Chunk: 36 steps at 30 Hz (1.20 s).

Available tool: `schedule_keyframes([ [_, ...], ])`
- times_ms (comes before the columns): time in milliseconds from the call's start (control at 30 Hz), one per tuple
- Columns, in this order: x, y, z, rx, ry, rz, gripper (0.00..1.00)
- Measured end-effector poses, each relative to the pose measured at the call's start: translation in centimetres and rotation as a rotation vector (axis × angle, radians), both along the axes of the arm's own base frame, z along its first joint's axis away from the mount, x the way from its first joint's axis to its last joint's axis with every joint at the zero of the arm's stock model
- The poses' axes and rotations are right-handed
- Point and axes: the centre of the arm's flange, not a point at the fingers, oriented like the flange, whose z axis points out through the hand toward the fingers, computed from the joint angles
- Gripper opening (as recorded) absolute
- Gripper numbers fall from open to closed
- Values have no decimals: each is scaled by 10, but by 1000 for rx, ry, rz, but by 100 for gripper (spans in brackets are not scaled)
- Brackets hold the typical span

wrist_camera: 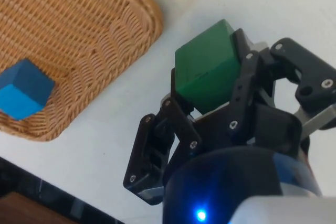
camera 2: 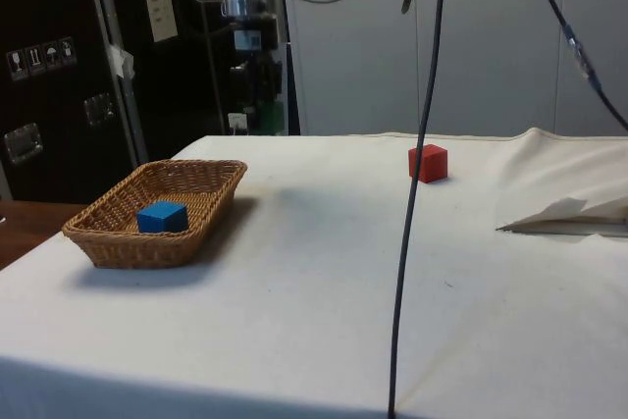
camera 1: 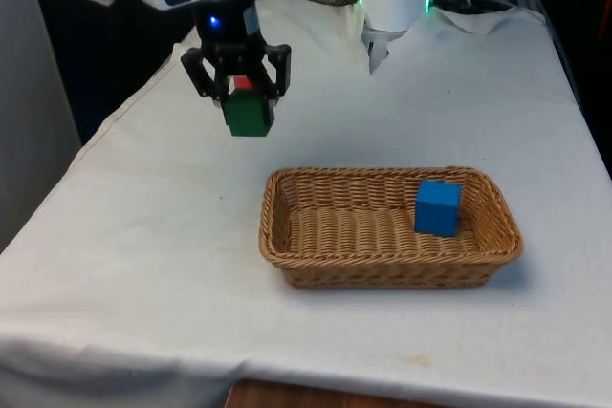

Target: Pick up exactly two blocks and place them into the basket.

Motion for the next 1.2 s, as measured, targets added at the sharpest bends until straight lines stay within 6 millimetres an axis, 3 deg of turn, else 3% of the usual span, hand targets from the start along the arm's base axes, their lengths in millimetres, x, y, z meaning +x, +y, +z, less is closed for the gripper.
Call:
schedule_keyframes([
  [533, 21, 41, 45, -38, -2, 21, 3],
  [967, 35, 71, 58, -103, 2, 28, 3],
  [1200, 47, 86, 55, -153, 2, 31, 3],
])
